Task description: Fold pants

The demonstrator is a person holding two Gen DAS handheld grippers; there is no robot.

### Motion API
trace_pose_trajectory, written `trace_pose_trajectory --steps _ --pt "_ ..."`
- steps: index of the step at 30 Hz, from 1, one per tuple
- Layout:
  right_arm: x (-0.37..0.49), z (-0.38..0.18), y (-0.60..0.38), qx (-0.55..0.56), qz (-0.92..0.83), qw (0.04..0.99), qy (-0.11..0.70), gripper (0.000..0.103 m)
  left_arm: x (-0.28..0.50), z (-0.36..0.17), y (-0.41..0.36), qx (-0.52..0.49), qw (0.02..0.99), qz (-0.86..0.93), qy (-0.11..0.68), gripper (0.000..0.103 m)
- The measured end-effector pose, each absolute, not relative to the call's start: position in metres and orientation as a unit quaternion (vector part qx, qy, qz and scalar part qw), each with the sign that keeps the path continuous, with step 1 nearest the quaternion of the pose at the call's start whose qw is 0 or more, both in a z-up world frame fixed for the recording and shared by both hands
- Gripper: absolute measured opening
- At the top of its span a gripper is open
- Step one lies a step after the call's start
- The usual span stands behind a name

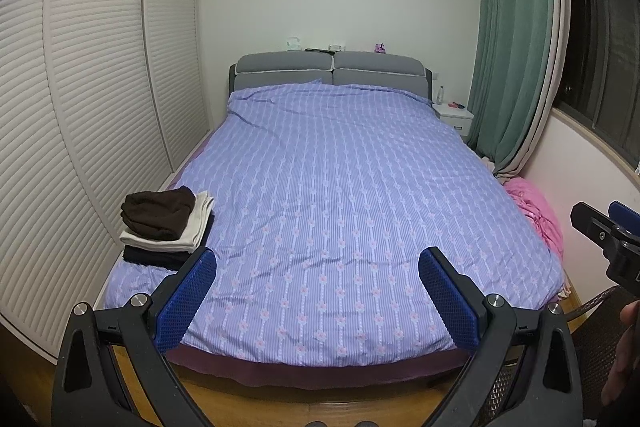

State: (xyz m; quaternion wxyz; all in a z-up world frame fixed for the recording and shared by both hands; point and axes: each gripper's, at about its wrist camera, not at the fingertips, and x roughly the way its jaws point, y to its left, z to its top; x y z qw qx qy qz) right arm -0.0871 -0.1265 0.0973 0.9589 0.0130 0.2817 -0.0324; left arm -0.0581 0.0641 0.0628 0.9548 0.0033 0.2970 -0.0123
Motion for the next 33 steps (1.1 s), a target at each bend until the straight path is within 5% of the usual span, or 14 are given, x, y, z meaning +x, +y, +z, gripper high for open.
trace_pose_trajectory --steps 33 --pt "-0.0832 0.1014 -0.1200 0.004 -0.029 0.962 0.273 0.094 -0.0565 0.0682 0.0667 0.002 0.959 -0.008 0.284 0.103"
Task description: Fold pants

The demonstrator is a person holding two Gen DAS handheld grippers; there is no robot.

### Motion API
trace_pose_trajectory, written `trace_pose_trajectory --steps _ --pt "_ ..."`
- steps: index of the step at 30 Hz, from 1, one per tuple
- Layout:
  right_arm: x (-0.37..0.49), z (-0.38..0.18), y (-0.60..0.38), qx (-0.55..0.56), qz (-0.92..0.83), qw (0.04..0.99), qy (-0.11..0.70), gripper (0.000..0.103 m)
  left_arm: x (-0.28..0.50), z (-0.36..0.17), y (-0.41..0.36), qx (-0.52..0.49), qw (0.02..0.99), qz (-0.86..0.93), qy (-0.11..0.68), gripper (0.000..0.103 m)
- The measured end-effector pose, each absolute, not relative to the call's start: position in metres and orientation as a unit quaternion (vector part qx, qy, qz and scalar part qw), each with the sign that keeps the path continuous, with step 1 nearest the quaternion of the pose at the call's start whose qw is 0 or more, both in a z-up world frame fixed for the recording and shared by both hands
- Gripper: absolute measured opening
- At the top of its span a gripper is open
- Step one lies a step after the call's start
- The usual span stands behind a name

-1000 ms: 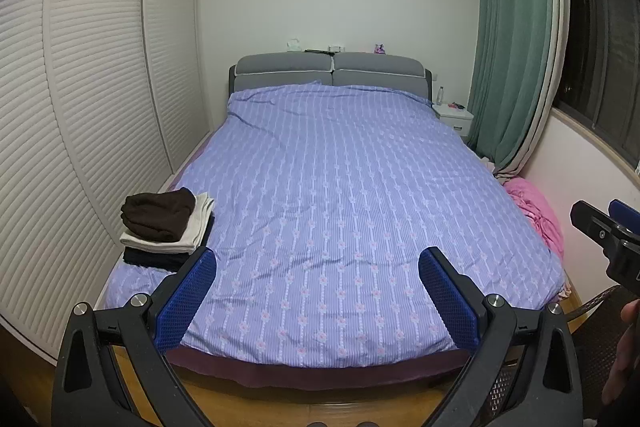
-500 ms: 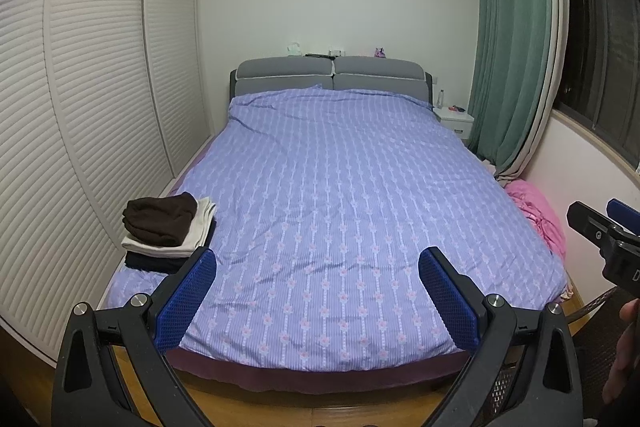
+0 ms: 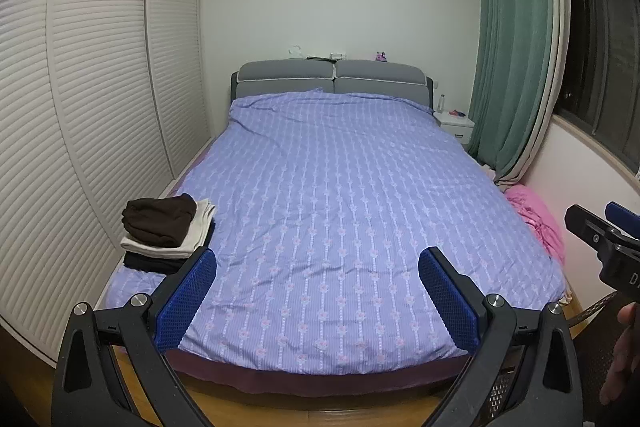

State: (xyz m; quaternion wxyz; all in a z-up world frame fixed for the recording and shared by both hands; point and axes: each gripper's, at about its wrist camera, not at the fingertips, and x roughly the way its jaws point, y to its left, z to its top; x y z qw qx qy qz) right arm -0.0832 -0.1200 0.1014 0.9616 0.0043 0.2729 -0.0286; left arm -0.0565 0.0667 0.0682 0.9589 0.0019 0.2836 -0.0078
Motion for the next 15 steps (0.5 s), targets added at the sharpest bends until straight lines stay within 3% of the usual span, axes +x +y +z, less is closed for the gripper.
trace_pose_trajectory --steps 15 --pt "-0.0756 0.0991 -0.1271 0.010 -0.026 0.959 0.281 0.094 -0.0511 0.0667 0.0604 0.010 0.958 -0.023 0.286 0.103"
